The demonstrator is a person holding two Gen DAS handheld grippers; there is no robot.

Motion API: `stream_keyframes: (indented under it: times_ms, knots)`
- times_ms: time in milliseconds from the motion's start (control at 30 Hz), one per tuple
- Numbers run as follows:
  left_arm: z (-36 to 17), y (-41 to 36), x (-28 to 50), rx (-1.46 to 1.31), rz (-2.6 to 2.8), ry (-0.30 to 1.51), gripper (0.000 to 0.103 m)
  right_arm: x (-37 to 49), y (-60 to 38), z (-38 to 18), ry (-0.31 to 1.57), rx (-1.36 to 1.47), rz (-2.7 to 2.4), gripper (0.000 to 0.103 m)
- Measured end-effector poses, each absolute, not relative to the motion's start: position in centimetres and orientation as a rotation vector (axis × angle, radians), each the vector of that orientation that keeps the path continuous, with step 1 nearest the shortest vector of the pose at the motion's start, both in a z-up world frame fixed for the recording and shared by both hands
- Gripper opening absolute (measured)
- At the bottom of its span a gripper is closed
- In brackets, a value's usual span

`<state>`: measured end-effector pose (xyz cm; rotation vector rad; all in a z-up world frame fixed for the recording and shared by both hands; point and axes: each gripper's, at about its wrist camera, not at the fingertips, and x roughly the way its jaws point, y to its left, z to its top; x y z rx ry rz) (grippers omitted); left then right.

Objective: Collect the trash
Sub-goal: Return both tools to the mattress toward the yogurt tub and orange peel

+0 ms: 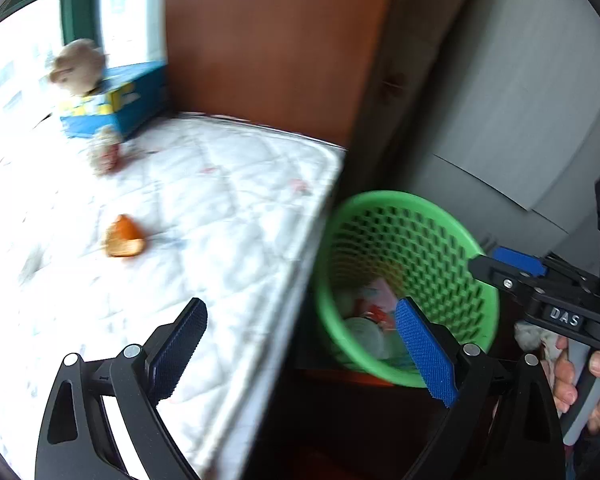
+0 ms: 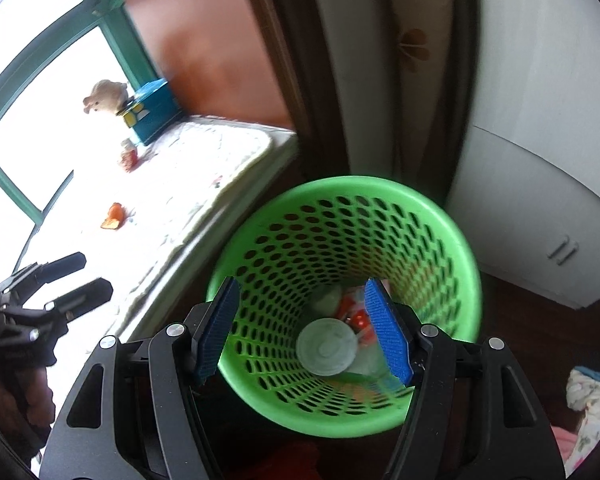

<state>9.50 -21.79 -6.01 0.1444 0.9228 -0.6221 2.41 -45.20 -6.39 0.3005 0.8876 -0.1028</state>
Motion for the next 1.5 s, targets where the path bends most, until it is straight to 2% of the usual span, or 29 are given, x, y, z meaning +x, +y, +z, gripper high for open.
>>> stream_keyframes:
  times_ms: [967,1500]
  knots:
    - [-6.9,1.1,22.2,-0.029,-0.147,0.944,0.093,13.3,-28.6,-6.4,0.948,0.106,0.200,0.066]
    - [-9.7,3.8,27.6,-0.020,-0.192,0.992,0.093,18.3,-23.4,-8.4,0.999,0.033,0.275,0.066]
